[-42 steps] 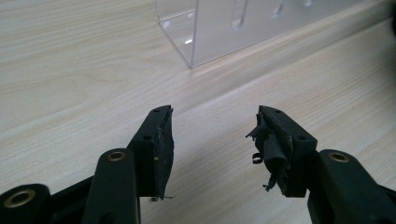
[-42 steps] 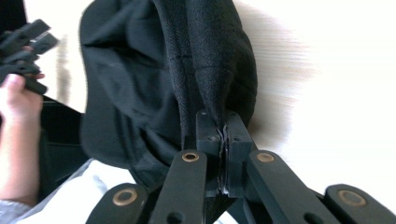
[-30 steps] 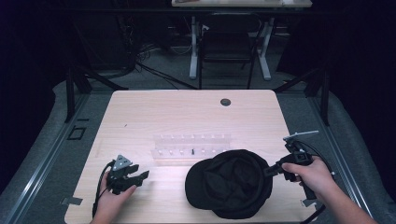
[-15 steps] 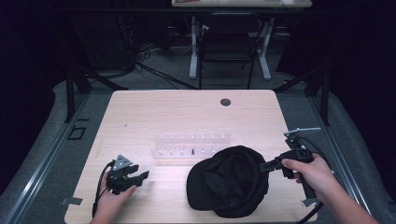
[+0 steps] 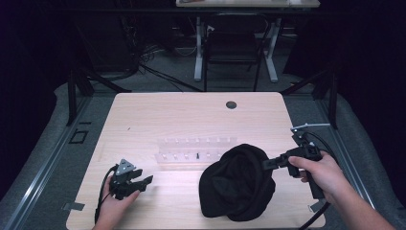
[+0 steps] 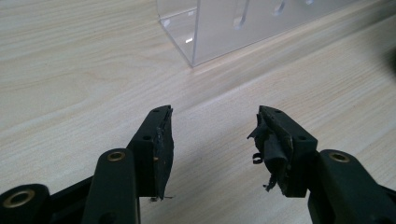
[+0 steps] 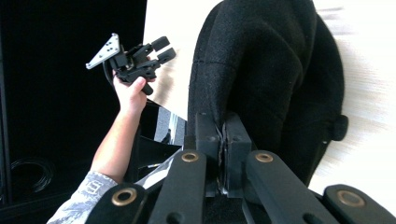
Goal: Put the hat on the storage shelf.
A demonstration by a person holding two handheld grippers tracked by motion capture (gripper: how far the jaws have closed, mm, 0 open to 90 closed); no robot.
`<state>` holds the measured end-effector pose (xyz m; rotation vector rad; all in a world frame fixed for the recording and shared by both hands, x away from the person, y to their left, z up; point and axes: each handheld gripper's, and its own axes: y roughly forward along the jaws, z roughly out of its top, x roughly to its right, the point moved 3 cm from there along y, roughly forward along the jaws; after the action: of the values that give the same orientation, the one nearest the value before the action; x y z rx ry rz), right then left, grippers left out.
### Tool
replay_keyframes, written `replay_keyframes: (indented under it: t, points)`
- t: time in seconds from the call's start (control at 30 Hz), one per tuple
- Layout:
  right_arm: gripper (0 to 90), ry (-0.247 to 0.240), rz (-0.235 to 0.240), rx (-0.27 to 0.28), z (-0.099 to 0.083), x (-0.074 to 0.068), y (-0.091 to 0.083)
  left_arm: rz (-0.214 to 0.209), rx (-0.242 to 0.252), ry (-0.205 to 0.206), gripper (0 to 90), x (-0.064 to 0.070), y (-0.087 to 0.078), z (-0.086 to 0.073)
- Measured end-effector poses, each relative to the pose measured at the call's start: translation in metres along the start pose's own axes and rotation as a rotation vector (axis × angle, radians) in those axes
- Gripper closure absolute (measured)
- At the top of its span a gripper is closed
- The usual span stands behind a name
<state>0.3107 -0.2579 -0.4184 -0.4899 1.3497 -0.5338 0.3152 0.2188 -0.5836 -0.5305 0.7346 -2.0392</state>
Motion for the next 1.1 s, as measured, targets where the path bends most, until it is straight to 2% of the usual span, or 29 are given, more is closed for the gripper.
replay_keyframes:
  t: [0.03,0.17,0.3,0.37,0.6,0.87,1.1]
  points:
    - [88.3,0.008,-0.001,0.011,0.000,-0.003,0.000,0.001,0.001,0.000,46.6,0.000,0.000,0.000]
    - [88.3,-0.011,-0.002,0.006,0.001,-0.008,-0.006,0.002,0.002,0.000,46.6,0.000,0.000,0.000]
    - [88.3,-0.016,0.008,0.033,0.002,-0.014,-0.013,0.001,0.002,-0.001,46.5,0.000,0.000,0.000]
    - [88.3,-0.023,0.006,0.030,0.002,-0.018,-0.018,0.001,0.001,-0.002,46.5,0.000,0.000,0.000]
    - [88.3,-0.044,0.011,0.083,0.004,-0.029,-0.033,0.000,0.001,-0.002,46.4,0.000,0.000,0.000]
    - [88.2,-0.053,0.010,0.141,0.009,-0.030,-0.052,-0.012,-0.015,-0.002,45.0,0.001,0.002,-0.001]
    - [88.2,-0.060,0.036,0.188,0.016,-0.034,-0.062,0.001,-0.013,-0.003,41.8,0.001,0.004,-0.001]
